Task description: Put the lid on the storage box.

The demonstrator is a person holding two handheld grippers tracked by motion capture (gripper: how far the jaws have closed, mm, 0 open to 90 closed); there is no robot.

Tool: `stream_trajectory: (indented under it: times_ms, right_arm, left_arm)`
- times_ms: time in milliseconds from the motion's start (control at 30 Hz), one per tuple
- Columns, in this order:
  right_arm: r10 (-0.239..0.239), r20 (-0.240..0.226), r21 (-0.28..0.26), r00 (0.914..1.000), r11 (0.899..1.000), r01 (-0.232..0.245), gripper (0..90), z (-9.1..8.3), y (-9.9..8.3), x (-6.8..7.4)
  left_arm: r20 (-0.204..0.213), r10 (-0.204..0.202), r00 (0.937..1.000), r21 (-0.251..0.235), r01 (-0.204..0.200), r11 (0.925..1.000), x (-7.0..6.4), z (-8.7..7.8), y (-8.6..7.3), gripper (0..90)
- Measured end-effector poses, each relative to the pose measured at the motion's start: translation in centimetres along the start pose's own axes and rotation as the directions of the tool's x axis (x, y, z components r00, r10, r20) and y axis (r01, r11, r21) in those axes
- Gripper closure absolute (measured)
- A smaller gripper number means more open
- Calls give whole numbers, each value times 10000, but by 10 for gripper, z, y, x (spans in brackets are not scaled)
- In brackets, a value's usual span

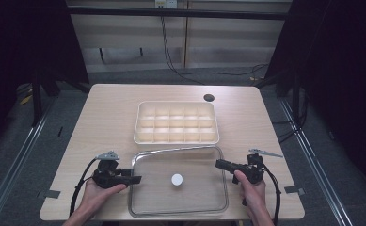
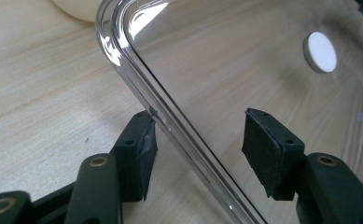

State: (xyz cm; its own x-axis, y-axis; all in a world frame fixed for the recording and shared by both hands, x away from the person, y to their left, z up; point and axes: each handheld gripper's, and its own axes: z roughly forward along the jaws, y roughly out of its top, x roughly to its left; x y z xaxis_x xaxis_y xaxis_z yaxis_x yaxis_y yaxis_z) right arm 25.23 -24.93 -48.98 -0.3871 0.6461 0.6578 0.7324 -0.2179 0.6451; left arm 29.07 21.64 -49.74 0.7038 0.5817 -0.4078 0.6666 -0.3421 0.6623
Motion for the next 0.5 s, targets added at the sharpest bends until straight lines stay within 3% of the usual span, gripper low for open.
stream_trajectory:
  times_ms: [267, 500]
  right_arm:
    - [-97, 85, -11, 9999, 10000, 98, 743, -1, -1, 1]
    - [-281, 279, 103, 9992, 9996, 279, 727, 2, 0, 4]
  left_arm:
    - [93, 93, 9999, -909, -84, 9958, -2, -11, 3, 537]
    - [229, -56, 9997, -1075, 80, 9942, -3, -15, 4, 564]
